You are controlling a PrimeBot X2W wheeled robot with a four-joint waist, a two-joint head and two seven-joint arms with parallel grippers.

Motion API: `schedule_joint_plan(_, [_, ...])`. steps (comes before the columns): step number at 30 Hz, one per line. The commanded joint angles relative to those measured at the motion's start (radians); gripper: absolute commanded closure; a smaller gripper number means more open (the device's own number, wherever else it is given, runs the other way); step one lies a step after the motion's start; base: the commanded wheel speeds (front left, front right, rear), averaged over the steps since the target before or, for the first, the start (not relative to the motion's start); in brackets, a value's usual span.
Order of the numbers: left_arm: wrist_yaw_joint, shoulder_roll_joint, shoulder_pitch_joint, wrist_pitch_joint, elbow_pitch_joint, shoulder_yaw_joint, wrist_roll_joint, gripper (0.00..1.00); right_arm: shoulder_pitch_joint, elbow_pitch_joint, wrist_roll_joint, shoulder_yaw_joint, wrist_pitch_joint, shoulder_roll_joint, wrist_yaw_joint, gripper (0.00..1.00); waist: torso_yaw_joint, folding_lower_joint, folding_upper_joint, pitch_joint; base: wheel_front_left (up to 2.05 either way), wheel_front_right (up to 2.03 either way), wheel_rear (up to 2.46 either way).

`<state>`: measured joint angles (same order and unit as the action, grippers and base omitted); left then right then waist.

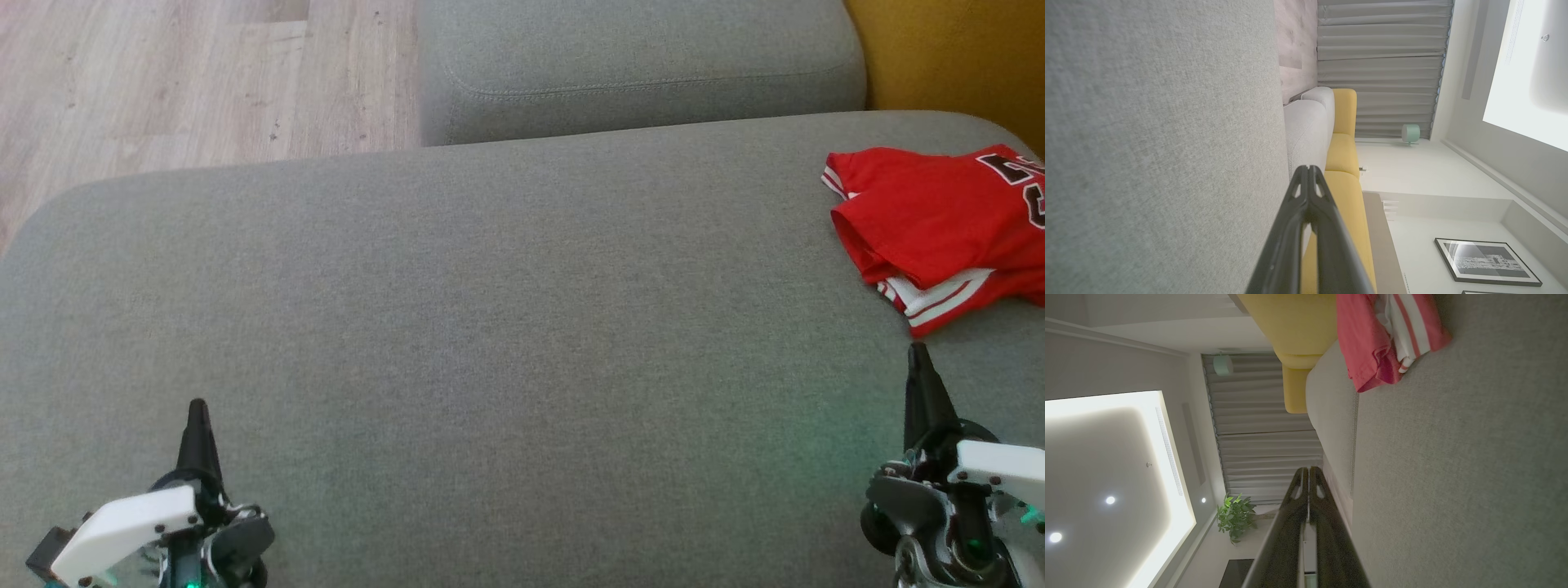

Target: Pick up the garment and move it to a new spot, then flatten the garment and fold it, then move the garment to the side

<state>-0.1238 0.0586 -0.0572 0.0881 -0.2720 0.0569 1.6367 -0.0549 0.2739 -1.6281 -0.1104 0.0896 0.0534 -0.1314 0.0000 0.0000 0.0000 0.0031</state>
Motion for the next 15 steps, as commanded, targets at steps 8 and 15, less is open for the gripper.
schedule_joint_plan(8, [-0.007,0.007,-0.049,0.008,0.028,0.035,-0.01,1.0,-0.051,-0.03,0.005,0.014,0.009,0.01,0.001,1.0,0.0,0.0,0.0,0.0,0.0,0.0,0.0])
schedule_joint_plan(15, [-0.007,0.006,-0.049,0.009,0.028,0.037,-0.012,1.0,-0.052,-0.03,0.006,0.012,0.011,0.009,0.001,1.0,0.0,0.0,0.0,0.0,0.0,0.0,0.0])
